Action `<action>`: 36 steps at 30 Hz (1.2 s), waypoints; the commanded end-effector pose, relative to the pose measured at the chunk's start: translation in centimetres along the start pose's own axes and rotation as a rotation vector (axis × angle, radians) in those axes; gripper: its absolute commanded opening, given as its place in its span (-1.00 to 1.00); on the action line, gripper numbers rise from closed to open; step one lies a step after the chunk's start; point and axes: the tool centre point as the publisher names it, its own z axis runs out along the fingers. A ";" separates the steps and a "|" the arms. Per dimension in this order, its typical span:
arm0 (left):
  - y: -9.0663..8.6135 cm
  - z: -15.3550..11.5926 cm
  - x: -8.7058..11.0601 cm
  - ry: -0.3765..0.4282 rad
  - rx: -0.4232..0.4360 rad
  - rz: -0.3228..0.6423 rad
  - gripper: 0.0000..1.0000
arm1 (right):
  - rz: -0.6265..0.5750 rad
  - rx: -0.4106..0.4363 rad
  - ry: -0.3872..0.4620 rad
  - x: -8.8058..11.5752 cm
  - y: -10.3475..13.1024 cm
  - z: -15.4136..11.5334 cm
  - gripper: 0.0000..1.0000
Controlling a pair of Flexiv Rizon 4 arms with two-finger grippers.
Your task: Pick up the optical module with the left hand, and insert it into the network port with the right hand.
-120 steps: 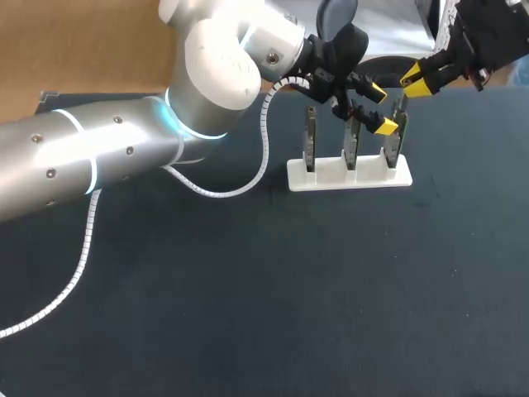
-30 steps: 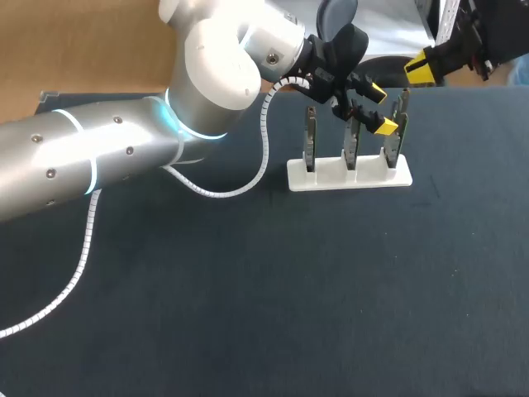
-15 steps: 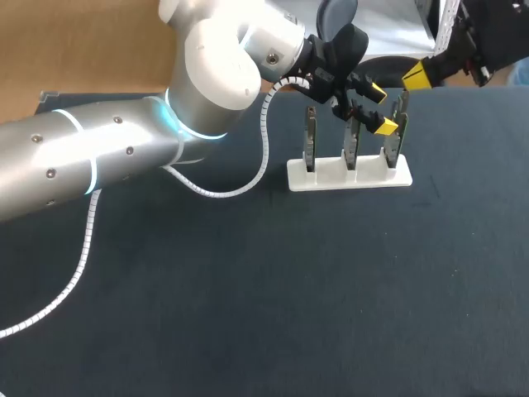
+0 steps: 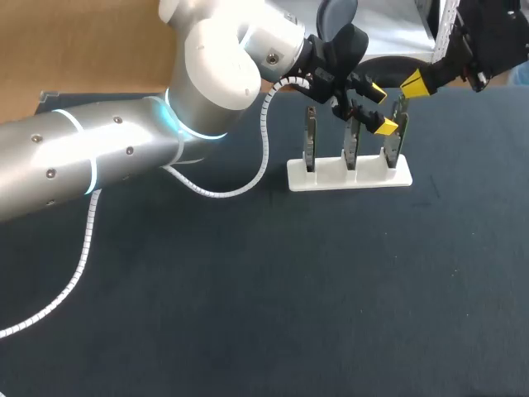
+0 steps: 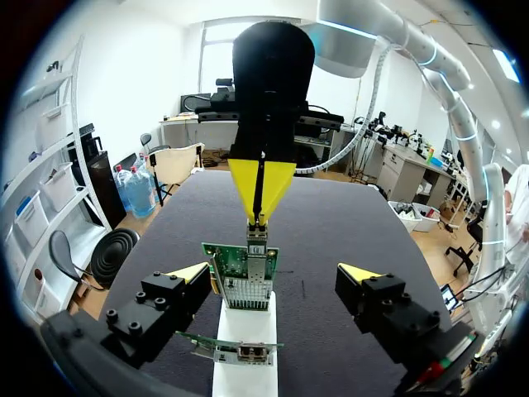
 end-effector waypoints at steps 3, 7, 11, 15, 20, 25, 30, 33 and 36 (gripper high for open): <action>-0.1 0.0 -0.1 0.004 -0.003 -0.002 1.00 | 0.009 -0.005 0.005 0.3 0.0 0.4 -1.00; -0.1 0.0 -0.1 0.004 -0.003 -0.002 1.00 | 0.019 -0.008 0.009 0.7 0.0 0.6 -1.00; -0.1 0.0 -0.1 0.004 -0.003 -0.002 1.00 | 0.027 -0.013 0.013 1.1 0.2 0.8 -1.00; -0.1 0.0 -0.1 0.004 -0.003 -0.002 1.00 | 0.035 -0.017 0.019 1.4 0.3 1.0 -1.00; -0.1 0.0 -0.1 0.004 -0.003 -0.002 1.00 | 0.036 -0.024 0.028 1.6 0.3 1.2 -1.00; -0.1 0.0 -0.1 0.004 -0.003 -0.002 1.00 | 0.032 -0.032 0.035 1.6 0.3 1.5 -1.00; -0.1 0.0 -0.1 0.004 -0.003 -0.002 1.00 | 0.035 -0.039 0.046 1.8 0.4 1.8 -1.00; -0.1 0.0 -0.1 0.004 -0.003 -0.002 1.00 | 0.037 -0.044 0.051 2.0 0.4 2.0 -1.00; -0.1 0.0 -0.1 0.004 -0.003 -0.002 1.00 | 0.040 -0.045 0.052 2.1 0.5 2.1 -1.00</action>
